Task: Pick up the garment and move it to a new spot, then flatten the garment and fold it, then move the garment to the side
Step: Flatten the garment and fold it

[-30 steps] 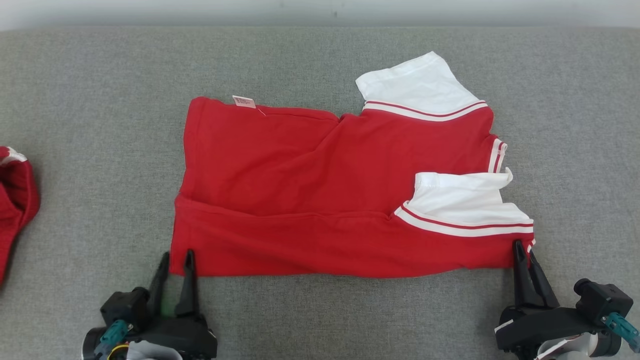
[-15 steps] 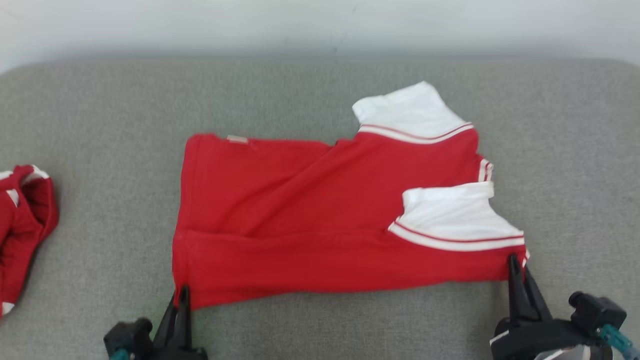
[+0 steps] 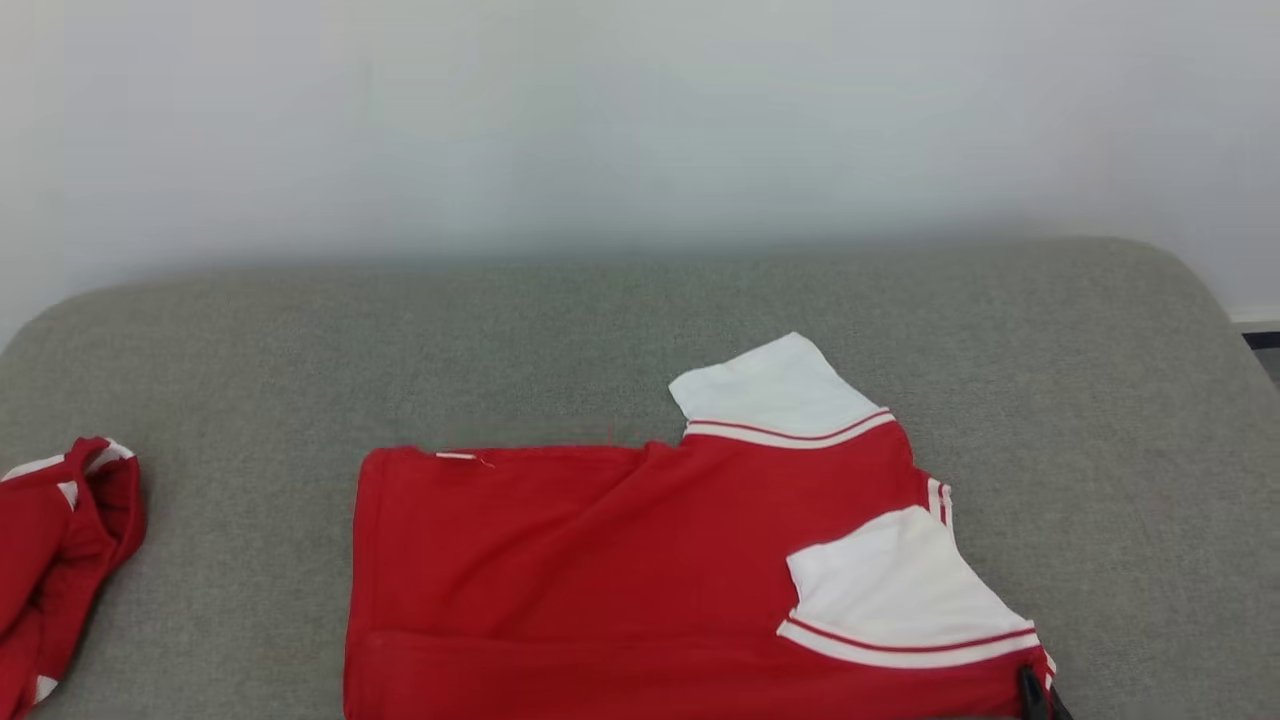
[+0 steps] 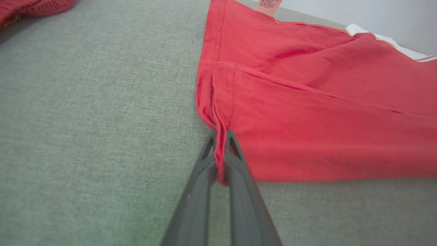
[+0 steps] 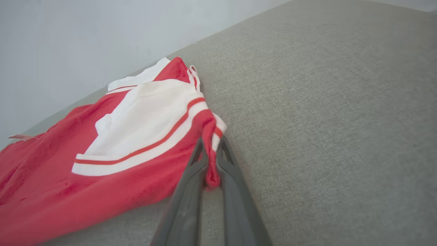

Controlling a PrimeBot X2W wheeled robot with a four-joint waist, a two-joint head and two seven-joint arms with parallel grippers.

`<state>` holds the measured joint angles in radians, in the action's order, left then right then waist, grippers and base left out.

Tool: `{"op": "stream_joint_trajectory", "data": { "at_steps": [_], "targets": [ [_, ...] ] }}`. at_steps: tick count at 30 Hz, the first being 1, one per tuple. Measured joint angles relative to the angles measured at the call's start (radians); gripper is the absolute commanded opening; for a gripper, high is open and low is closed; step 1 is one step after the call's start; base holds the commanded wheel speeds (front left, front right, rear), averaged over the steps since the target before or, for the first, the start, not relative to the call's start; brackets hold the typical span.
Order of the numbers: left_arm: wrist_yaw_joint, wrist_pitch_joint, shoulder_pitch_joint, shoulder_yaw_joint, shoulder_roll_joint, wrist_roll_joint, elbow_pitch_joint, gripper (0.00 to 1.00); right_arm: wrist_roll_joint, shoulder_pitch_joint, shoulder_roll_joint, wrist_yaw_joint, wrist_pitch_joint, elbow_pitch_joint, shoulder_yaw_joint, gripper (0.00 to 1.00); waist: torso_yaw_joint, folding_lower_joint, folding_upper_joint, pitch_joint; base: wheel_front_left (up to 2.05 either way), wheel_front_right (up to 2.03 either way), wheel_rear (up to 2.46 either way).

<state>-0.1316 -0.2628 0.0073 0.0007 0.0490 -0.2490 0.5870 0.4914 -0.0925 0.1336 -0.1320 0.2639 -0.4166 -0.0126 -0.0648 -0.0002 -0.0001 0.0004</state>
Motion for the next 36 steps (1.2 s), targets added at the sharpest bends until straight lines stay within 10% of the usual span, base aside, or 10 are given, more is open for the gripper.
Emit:
{"op": "stream_joint_trajectory", "data": {
  "at_steps": [11,12,13,14,36],
  "targets": [
    [0.005,0.0,0.057,-0.039,-0.001,-0.027,-0.006,0.04,0.003,-0.049,0.013,0.0,0.0,0.01,-0.009,0.0,-0.032,0.0001,0.0,-0.015,0.0,0.0,0.0],
    [0.009,0.0,0.056,-0.04,-0.001,-0.027,-0.007,0.49,0.003,-0.046,0.011,0.0,0.0,0.011,-0.011,0.31,-0.031,0.0002,0.0001,-0.01,0.0,0.0,0.0],
    [0.011,0.0,0.056,-0.043,0.0,-0.029,-0.011,0.92,0.003,-0.042,0.008,0.0,0.0,0.013,-0.015,0.84,-0.029,0.0002,0.0,-0.006,0.0,0.0,0.0],
    [0.017,0.0,0.055,-0.045,0.0,-0.029,-0.021,1.0,0.003,-0.035,0.003,0.0,0.0,0.022,-0.022,1.0,-0.027,0.0002,0.0,-0.001,0.0,0.0,0.0],
    [0.008,0.0,-0.332,-0.037,0.009,0.084,-0.027,1.0,-0.17,0.339,-0.019,0.0,0.0,0.078,0.01,1.0,0.037,0.0005,0.0002,0.188,0.0,0.0,0.0]
  ]
}}
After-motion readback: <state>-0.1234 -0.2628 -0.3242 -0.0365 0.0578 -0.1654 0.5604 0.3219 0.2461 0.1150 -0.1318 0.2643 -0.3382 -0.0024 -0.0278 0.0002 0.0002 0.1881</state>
